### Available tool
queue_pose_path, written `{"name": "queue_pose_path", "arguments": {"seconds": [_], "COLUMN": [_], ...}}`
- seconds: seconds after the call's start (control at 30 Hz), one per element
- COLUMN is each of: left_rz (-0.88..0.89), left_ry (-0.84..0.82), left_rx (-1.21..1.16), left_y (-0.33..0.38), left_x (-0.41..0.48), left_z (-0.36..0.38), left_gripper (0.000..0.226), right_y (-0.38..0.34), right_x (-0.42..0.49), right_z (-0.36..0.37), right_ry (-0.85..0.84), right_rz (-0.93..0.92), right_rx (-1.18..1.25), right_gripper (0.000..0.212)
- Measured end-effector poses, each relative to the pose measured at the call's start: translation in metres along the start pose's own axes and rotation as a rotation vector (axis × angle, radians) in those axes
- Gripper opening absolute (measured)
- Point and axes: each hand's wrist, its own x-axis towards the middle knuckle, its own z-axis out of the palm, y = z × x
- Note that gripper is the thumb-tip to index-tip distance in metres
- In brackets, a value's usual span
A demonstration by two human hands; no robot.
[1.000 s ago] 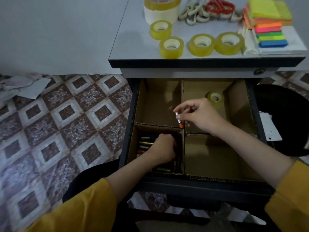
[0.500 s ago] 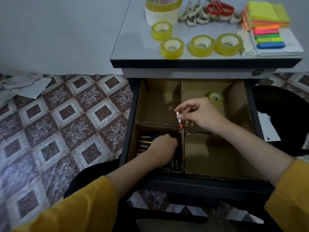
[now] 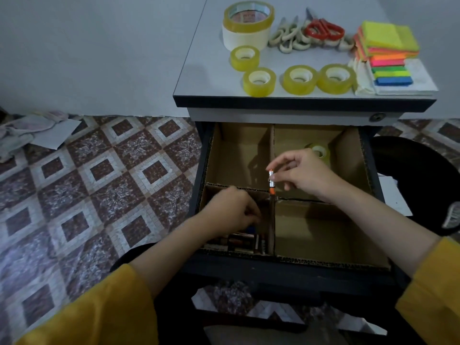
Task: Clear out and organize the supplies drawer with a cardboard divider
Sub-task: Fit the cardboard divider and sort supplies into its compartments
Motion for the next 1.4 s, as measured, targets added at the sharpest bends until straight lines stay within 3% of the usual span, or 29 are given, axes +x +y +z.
{"name": "queue_pose_path", "arguments": {"seconds": [0.1, 0.17, 0.23, 0.33, 0.47, 0.67, 0.73, 0.83, 1.0, 1.2, 1.4], "left_rz": [0.005, 0.028, 0.004, -0.033, -0.05, -0.029, -0.061, -0.093, -0.099, -0.104, -0.107], "left_ry": [0.282, 0.576, 0.728, 0.716, 0.742, 0.731, 0.751, 0.776, 0.763, 0.768, 0.782], "left_rx": [-0.142, -0.103, -0.025, -0.042, -0.144, -0.106, -0.119, -0.158, -0.176, -0.168, -0.161], "left_y": [-0.019, -0.038, -0.056, -0.063, -0.059, -0.062, -0.061, -0.063, -0.062, -0.063, -0.065], "left_x": [-0.021, -0.026, -0.022, -0.002, 0.018, 0.019, 0.019, 0.019, 0.02, 0.021, 0.023], "left_z": [-0.019, -0.024, -0.021, -0.011, -0.009, -0.007, -0.006, -0.006, -0.006, -0.006, -0.004], "left_gripper": [0.019, 0.016, 0.017, 0.023, 0.029, 0.048, 0.043, 0.038, 0.039, 0.035, 0.033], "right_y": [-0.004, -0.01, -0.016, -0.021, -0.019, -0.019, -0.017, -0.012, -0.008, 0.0, -0.001], "right_x": [-0.007, -0.013, -0.019, -0.026, -0.022, -0.005, -0.002, 0.002, 0.004, 0.001, 0.001], "right_z": [-0.003, -0.001, 0.006, 0.028, 0.065, 0.087, 0.091, 0.095, 0.097, 0.1, 0.103], "right_ry": [-0.06, -0.136, -0.242, -0.406, -0.456, -0.541, -0.541, -0.566, -0.61, -0.51, -0.565], "right_rz": [0.006, 0.023, 0.045, 0.068, 0.109, 0.171, 0.182, 0.171, 0.129, 0.004, -0.133], "right_rx": [-0.034, -0.085, -0.13, -0.298, -0.637, -0.809, -0.865, -0.908, -1.016, -1.099, -1.299], "right_gripper": [0.015, 0.013, 0.012, 0.011, 0.006, 0.012, 0.009, 0.021, 0.024, 0.029, 0.031]}}
